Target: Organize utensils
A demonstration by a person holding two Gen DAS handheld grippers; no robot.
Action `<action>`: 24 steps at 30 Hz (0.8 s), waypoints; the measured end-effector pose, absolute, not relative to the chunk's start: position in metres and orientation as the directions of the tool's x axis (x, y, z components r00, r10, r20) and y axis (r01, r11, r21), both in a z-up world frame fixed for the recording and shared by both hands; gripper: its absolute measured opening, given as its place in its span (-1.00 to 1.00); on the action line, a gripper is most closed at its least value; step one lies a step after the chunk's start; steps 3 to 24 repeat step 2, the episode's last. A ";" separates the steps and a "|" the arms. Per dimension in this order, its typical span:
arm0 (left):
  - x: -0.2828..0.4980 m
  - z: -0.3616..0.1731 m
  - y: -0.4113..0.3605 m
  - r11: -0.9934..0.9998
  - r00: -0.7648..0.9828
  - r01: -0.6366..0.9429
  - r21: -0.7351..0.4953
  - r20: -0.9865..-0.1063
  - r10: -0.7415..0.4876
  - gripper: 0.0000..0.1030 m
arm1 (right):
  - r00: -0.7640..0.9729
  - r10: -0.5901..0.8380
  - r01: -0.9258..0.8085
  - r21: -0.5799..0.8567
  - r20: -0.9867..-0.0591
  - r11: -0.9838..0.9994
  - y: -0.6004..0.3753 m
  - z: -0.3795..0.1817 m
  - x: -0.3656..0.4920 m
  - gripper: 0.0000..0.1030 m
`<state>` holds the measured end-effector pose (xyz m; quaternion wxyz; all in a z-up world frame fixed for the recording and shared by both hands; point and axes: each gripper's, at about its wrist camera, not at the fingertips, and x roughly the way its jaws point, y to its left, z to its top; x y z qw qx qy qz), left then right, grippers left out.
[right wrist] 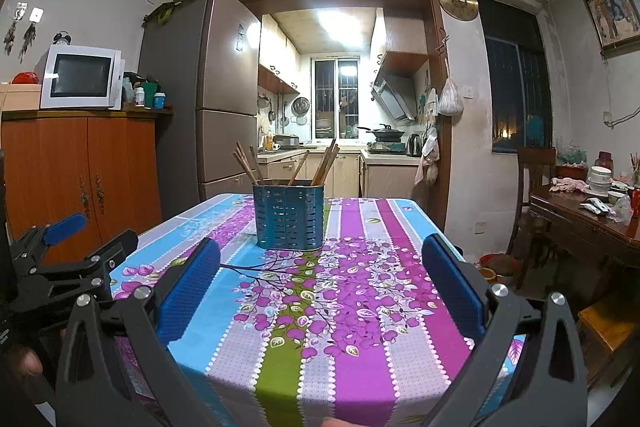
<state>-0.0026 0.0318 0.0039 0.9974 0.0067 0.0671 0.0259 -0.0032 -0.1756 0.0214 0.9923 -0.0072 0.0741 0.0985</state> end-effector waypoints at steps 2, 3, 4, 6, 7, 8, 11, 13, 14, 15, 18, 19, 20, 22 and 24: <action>-0.003 0.004 0.032 0.998 0.990 -0.051 0.020 -0.132 0.054 0.91 | 0.970 0.194 -0.196 0.001 -0.145 0.981 -0.175 0.021 -0.004 0.89; -0.003 0.004 0.032 0.998 0.990 -0.051 0.020 -0.132 0.054 0.91 | 0.970 0.194 -0.196 0.001 -0.145 0.981 -0.175 0.021 -0.004 0.89; -0.003 0.004 0.032 0.998 0.990 -0.051 0.020 -0.132 0.054 0.91 | 0.970 0.194 -0.196 0.001 -0.145 0.981 -0.175 0.021 -0.004 0.89; -0.003 0.004 0.032 0.998 0.990 -0.051 0.020 -0.132 0.054 0.91 | 0.970 0.194 -0.196 0.001 -0.145 0.981 -0.175 0.021 -0.004 0.89; -0.003 0.004 0.032 0.998 0.990 -0.051 0.020 -0.132 0.054 0.91 | 0.970 0.194 -0.196 0.001 -0.145 0.981 -0.175 0.021 -0.004 0.89; -0.003 0.004 0.032 0.998 0.990 -0.051 0.020 -0.132 0.054 0.91 | 0.970 0.194 -0.196 0.001 -0.145 0.981 -0.175 0.021 -0.004 0.89; -0.003 0.004 0.032 0.998 0.990 -0.051 0.020 -0.132 0.054 0.91 | 0.970 0.194 -0.196 0.001 -0.145 0.981 -0.175 0.021 -0.004 0.89; -0.003 0.004 0.032 0.998 0.990 -0.051 0.020 -0.132 0.054 0.91 | 0.970 0.194 -0.196 0.001 -0.145 0.981 -0.175 0.021 -0.004 0.89; -0.003 0.004 0.032 0.998 0.990 -0.051 0.020 -0.132 0.054 0.91 | 0.970 0.194 -0.196 0.001 -0.145 0.981 -0.175 0.021 -0.004 0.89; -0.003 0.004 0.032 0.998 0.990 -0.051 0.020 -0.132 0.054 0.91 | 0.970 0.194 -0.196 0.001 -0.145 0.981 -0.175 0.021 -0.004 0.89; -0.003 0.004 0.032 0.998 0.990 -0.051 0.020 -0.132 0.054 0.91 | 0.970 0.194 -0.196 0.001 -0.145 0.981 -0.175 0.021 -0.004 0.89; -0.003 0.004 0.032 0.998 0.990 -0.051 0.020 -0.132 0.054 0.91 | 0.970 0.194 -0.196 0.001 -0.145 0.981 -0.175 0.021 -0.004 0.89; -0.003 0.004 0.032 0.998 0.990 -0.051 0.020 -0.132 0.054 0.91 | 0.970 0.194 -0.196 0.001 -0.145 0.981 -0.175 0.021 -0.004 0.89; -0.003 0.004 0.032 0.998 0.990 -0.051 0.020 -0.132 0.054 0.91 | 0.970 0.194 -0.196 0.001 -0.145 0.981 -0.175 0.021 -0.004 0.89; -0.003 0.004 0.032 0.998 0.990 -0.051 0.020 -0.132 0.054 0.91 | 0.970 0.194 -0.196 0.001 -0.145 0.981 -0.175 0.021 -0.004 0.89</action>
